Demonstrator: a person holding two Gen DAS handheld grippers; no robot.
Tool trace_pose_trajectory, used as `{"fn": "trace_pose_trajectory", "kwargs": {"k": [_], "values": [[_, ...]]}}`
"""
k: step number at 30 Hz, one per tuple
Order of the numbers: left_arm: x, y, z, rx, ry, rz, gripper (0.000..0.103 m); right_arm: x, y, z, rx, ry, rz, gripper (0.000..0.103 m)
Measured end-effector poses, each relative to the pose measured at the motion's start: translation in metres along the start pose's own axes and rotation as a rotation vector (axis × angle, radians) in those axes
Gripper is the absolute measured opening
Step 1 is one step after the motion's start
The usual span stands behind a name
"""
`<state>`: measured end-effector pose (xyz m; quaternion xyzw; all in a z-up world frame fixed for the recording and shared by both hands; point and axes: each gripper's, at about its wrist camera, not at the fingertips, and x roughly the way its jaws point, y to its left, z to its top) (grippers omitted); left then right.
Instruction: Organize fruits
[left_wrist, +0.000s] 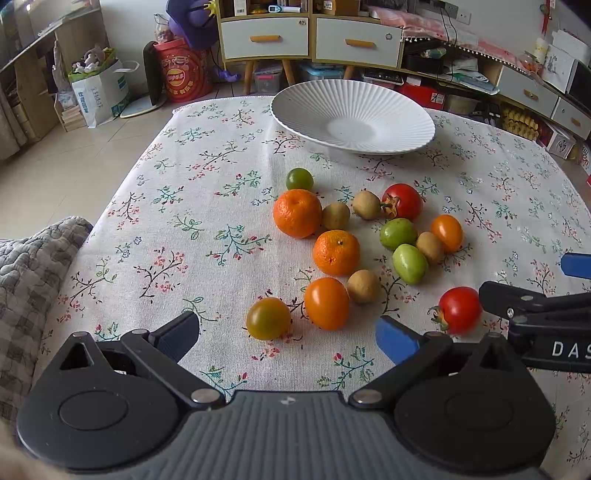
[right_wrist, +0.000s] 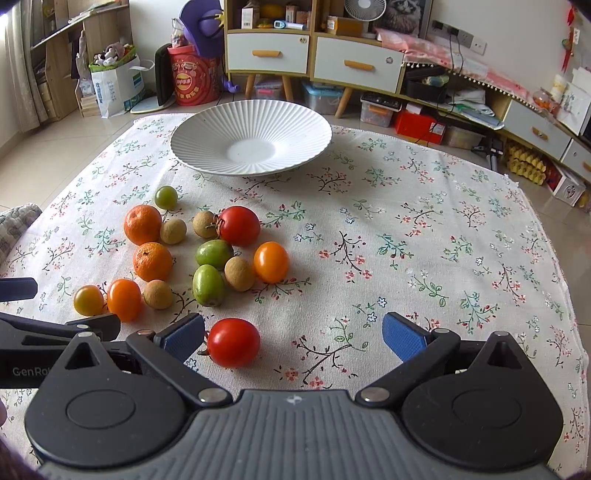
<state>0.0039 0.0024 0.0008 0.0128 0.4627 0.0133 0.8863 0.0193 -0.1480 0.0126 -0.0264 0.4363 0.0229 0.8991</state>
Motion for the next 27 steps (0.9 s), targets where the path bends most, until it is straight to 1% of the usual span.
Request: {"fn": "trace_pose_trajectory", "kwargs": {"k": [12, 15, 17, 18, 19, 22, 24, 26, 27], "values": [[0.000, 0.000, -0.001, 0.003, 0.001, -0.002, 0.098, 0.003, 0.005, -0.003, 0.000, -0.003, 0.000, 0.102], [-0.001, 0.002, -0.002, 0.008, -0.003, -0.005, 0.098, 0.003, 0.001, -0.004, 0.007, -0.001, 0.008, 0.103], [-0.002, 0.003, -0.002, 0.016, -0.015, -0.008, 0.098, 0.005, 0.002, -0.005, 0.024, 0.002, 0.040, 0.103], [-0.002, 0.003, -0.003, 0.022, -0.026, -0.007, 0.098, 0.004, -0.001, -0.005, 0.045, 0.002, 0.075, 0.103], [-0.003, 0.004, -0.004, 0.029, -0.038, -0.005, 0.098, 0.004, -0.002, -0.006, 0.049, -0.001, 0.090, 0.103], [-0.001, 0.008, -0.009, 0.044, -0.063, -0.002, 0.098, 0.005, -0.006, -0.009, 0.038, -0.011, 0.108, 0.103], [0.003, 0.015, -0.012, 0.032, -0.058, -0.022, 0.098, 0.007, -0.008, -0.013, 0.045, -0.019, 0.135, 0.102], [0.006, 0.021, -0.014, 0.015, -0.057, -0.052, 0.098, 0.009, -0.009, -0.018, 0.056, -0.072, 0.172, 0.102], [0.006, 0.024, -0.015, 0.012, -0.062, -0.061, 0.098, 0.010, -0.010, -0.021, 0.064, -0.076, 0.192, 0.102]]}}
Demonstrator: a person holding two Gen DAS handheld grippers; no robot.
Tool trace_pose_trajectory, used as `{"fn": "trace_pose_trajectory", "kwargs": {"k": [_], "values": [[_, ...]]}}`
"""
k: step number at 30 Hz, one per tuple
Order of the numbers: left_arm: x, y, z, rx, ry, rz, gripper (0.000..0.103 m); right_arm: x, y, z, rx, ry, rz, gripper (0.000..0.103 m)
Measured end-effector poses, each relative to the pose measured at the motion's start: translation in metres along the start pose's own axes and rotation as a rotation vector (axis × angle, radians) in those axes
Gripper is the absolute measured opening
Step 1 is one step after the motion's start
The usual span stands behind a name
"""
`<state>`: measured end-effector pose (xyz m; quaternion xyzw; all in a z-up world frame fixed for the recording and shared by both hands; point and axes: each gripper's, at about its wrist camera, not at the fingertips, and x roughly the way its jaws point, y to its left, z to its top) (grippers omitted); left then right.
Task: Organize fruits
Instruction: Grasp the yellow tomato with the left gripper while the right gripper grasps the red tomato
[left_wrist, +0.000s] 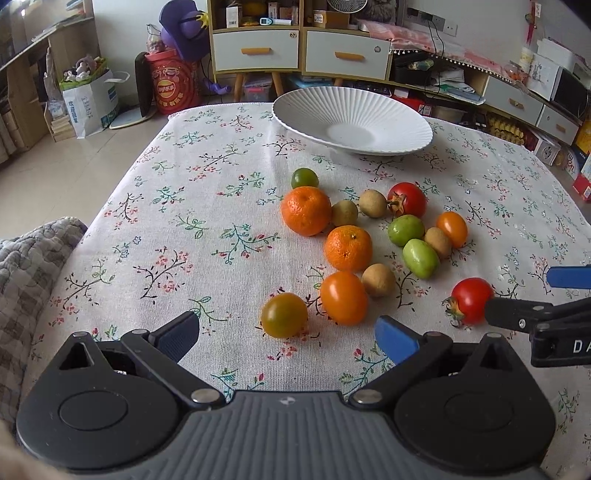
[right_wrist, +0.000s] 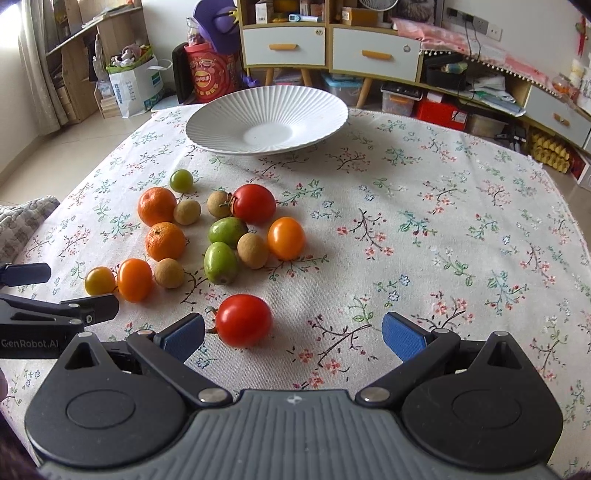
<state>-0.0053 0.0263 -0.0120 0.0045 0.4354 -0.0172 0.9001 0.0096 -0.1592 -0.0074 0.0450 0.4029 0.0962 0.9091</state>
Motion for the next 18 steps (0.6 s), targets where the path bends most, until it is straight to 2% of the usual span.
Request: {"fn": "trace_pose_trajectory", "kwargs": {"k": [2, 8, 11, 12, 18], "values": [[0.000, 0.002, -0.004, 0.013, -0.026, -0.012, 0.098, 0.000, 0.001, -0.005, -0.023, -0.030, 0.009, 0.102], [0.001, 0.001, -0.011, 0.045, -0.067, -0.082, 0.093, -0.004, 0.009, -0.013, -0.101, 0.029, 0.034, 0.102], [0.002, 0.001, -0.013, 0.062, -0.070, -0.098, 0.081, -0.004, 0.011, -0.016, -0.124, 0.046, 0.047, 0.098], [0.003, 0.001, -0.014, 0.068, -0.069, -0.097, 0.077, -0.002, 0.014, -0.017, -0.142, 0.023, 0.040, 0.096], [0.007, 0.005, -0.016, 0.058, -0.058, -0.110, 0.063, 0.004, 0.013, -0.017, -0.152, 0.055, 0.040, 0.084]]}}
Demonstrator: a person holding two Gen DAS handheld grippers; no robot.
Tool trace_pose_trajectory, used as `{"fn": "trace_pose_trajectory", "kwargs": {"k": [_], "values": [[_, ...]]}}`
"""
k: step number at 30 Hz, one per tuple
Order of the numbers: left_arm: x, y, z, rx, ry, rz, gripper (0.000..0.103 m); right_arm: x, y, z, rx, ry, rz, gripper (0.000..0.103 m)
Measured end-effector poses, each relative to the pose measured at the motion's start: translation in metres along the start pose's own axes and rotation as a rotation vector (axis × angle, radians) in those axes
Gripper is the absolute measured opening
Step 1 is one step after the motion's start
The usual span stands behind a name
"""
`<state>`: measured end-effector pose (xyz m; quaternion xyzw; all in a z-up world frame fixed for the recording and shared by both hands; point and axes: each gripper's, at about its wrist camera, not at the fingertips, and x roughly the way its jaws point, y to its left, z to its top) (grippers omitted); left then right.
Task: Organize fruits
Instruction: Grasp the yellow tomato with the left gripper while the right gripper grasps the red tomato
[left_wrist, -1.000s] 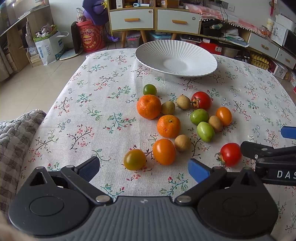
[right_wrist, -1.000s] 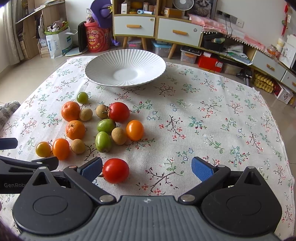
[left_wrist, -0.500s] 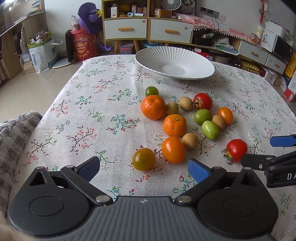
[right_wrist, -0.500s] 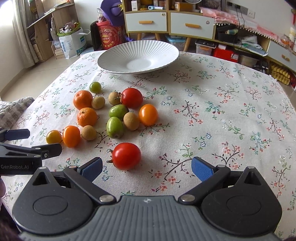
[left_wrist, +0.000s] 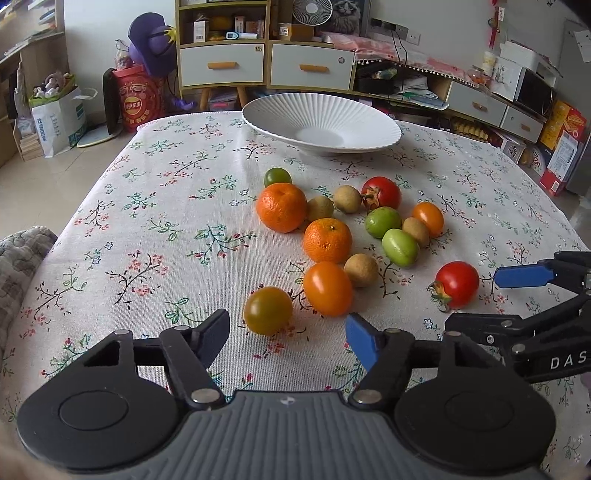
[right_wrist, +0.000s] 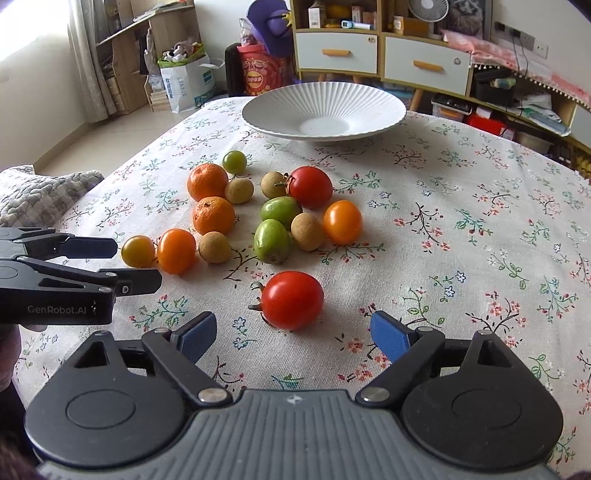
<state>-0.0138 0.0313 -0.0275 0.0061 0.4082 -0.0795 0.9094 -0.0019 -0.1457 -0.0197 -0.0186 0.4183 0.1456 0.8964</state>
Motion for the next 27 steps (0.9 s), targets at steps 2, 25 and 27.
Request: {"fn": "trace_pose_trajectory", "kwargs": {"k": [2, 25, 27], "values": [[0.001, 0.002, 0.000, -0.006, -0.001, 0.000, 0.059, 0.001, 0.000, 0.000, 0.000, 0.006, 0.003, 0.081], [0.011, 0.011, -0.001, -0.014, -0.019, 0.031, 0.023, 0.007, 0.000, 0.002, -0.020, -0.022, 0.006, 0.037], [0.011, 0.011, -0.001, -0.018, -0.016, 0.030, 0.023, 0.006, 0.000, 0.003, -0.015, -0.024, 0.008, 0.036]]}}
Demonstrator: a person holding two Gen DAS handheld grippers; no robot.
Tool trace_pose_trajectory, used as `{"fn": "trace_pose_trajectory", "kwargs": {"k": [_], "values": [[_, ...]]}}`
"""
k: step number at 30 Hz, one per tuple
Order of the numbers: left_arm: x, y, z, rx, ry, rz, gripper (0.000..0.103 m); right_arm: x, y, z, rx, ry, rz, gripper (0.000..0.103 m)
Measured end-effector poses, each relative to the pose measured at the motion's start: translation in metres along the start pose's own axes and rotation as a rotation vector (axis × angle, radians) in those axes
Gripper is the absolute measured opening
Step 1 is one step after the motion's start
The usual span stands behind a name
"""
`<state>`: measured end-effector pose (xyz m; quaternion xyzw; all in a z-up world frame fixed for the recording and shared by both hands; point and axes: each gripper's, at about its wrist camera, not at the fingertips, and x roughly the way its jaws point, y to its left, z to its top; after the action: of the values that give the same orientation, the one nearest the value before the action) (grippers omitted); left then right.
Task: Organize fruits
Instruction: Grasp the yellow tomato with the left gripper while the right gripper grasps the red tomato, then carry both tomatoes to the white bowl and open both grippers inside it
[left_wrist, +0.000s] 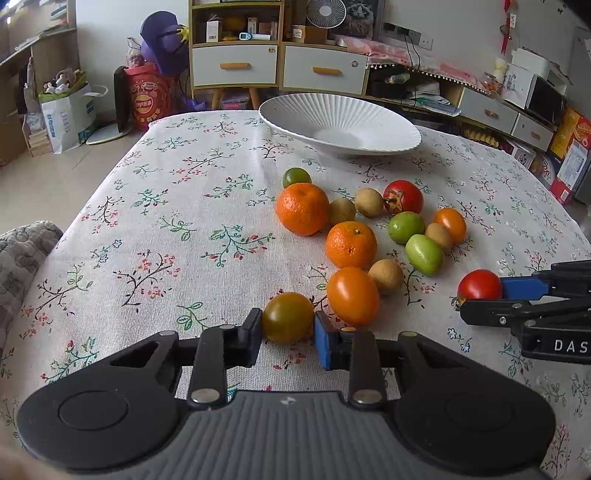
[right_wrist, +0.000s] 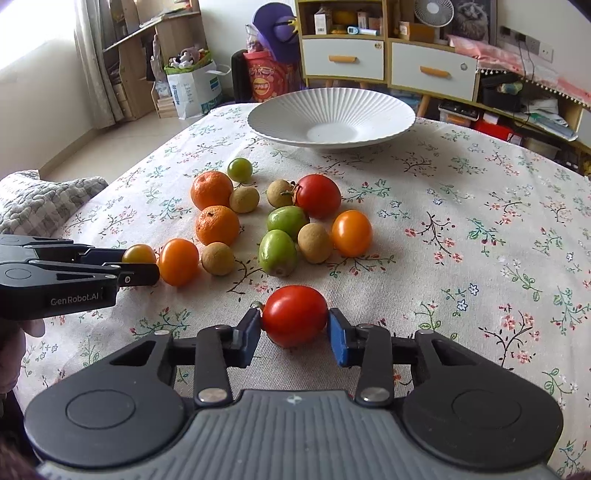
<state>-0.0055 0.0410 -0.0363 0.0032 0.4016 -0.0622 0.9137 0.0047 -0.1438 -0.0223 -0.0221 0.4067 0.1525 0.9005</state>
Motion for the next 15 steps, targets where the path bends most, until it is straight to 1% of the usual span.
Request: {"fn": "trace_pose_trajectory", "kwargs": {"k": [7, 15], "values": [[-0.003, 0.000, 0.005, -0.005, 0.005, 0.001, 0.022, -0.001, -0.001, 0.004, 0.006, -0.011, -0.009, 0.035], [-0.009, -0.006, 0.021, -0.016, -0.027, -0.011, 0.022, -0.004, -0.006, 0.016, 0.035, -0.036, -0.018, 0.035]]}}
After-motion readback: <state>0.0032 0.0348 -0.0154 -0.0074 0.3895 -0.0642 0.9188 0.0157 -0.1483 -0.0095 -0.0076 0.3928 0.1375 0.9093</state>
